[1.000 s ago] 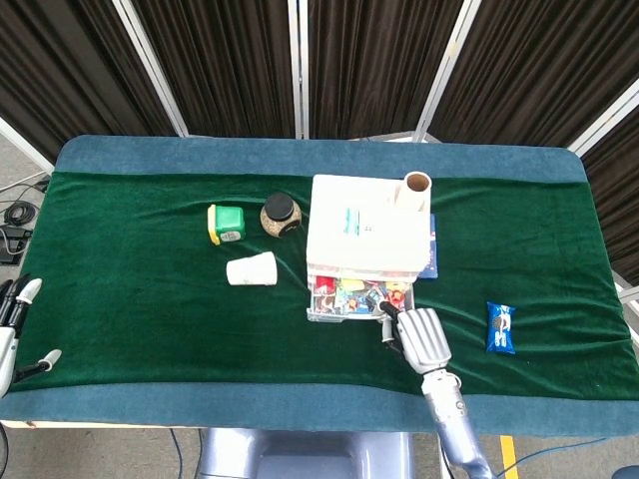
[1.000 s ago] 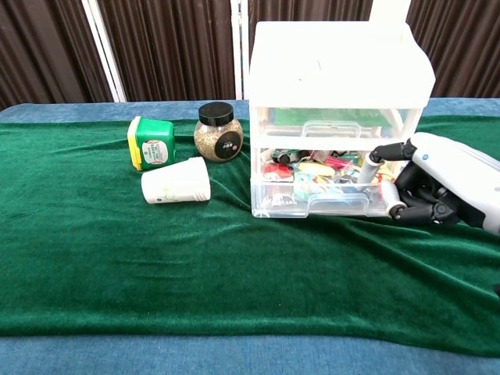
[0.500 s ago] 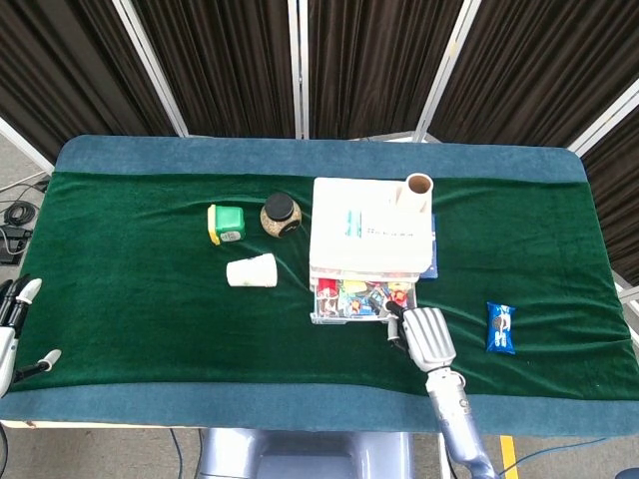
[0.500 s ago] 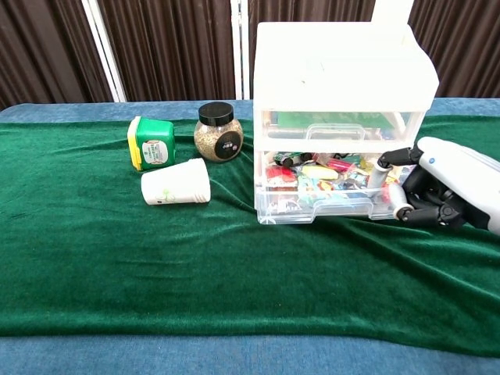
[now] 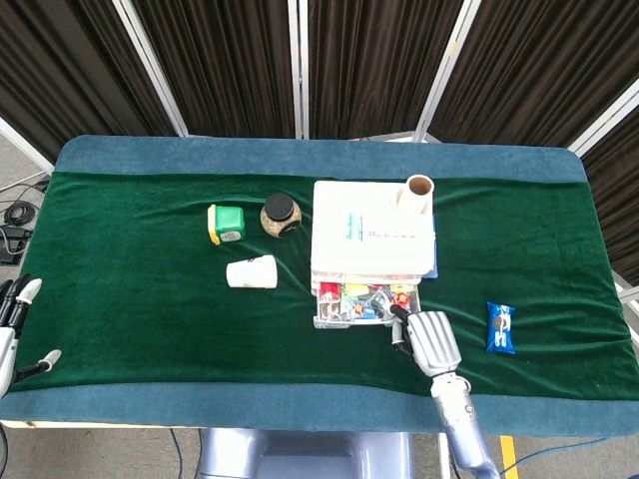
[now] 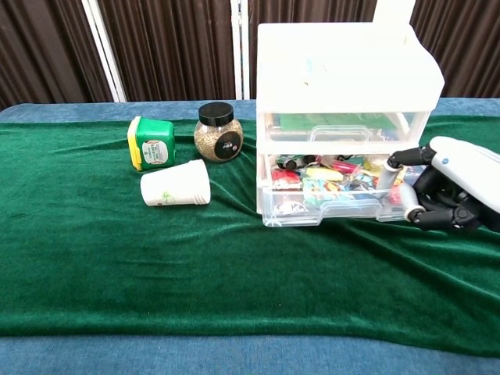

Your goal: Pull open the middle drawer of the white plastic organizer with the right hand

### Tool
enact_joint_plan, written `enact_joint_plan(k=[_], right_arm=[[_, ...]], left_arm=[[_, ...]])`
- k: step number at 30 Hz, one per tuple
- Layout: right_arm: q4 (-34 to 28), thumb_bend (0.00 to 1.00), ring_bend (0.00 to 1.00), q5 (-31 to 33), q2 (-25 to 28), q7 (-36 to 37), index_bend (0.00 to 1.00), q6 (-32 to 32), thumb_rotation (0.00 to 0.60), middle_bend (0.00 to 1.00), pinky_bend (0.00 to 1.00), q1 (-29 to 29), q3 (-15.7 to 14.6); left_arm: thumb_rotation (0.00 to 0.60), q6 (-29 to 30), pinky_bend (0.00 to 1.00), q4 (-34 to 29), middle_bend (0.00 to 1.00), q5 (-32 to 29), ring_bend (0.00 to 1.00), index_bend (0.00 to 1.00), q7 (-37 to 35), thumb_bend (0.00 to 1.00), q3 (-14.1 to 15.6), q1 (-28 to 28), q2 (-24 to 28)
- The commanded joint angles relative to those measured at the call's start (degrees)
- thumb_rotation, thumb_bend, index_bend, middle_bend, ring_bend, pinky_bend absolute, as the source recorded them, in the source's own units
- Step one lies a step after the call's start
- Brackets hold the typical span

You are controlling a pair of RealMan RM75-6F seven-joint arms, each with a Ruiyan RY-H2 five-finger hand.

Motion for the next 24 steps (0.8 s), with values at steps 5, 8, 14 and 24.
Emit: enact_joint_plan(k=[5,8,14,24], right_arm=[[0.45,0.66,1.0,0.17,0.28,0.42,0.58,-0.27,0.6,0.96,0.86,-0.41,-0.18],[0.48,0.66,1.0,0.25,0.38,0.16,0.59,-0.34,0.6,0.96,0.86,-0.56,-0.2],[0.26,0.66,1.0,0.3,0.65,-0.05,0.6,-0.44,0.6,0.96,0.86,-0.84,-0.27],[-0.65,0.66,1.0,-0.16,1.69,-0.08,0.62,0.13,0.6,0.96,0.86,-1.65,-0.59]], left_arm=[[0.6,0.01,0.0,-0.03,0.0,-0.05,0.0,0.0,-0.05,0.07,-0.03,0.02,0.06],[0.6,-0.01,0.0,-0.01,0.0,-0.11,0.0,0.0,-0.12,0.07,-0.05,0.03,0.08],[0.6,0.02,0.0,-0.03,0.0,-0.12,0.0,0.0,-0.15,0.07,-0.08,0.03,0.1],[0.6,0.06,0.0,-0.05,0.0,-0.12,0.0,0.0,-0.17,0.07,-0.09,0.06,0.13]])
